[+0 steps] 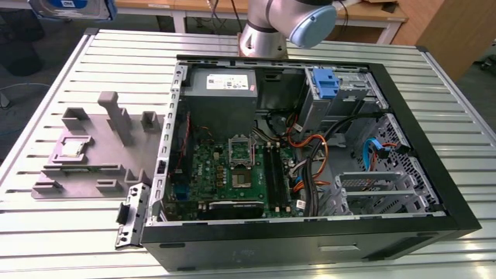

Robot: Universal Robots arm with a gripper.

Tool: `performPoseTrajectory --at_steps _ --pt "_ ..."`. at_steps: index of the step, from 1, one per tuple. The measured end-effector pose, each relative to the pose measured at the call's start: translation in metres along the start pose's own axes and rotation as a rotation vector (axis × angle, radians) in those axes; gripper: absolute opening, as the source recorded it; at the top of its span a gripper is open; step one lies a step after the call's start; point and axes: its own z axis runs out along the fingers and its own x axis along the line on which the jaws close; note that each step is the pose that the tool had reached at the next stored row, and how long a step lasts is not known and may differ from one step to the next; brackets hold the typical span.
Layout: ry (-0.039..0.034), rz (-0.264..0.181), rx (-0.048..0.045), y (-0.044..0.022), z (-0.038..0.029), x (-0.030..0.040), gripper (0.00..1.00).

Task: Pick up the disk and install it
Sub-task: 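Pick up the disk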

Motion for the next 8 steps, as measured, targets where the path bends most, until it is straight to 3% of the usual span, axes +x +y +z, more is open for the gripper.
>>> performPoseTrajectory --at_steps 8 --pt "0.0 0.0 0.0 -0.0347 -0.0003 -0.0003 0.35"
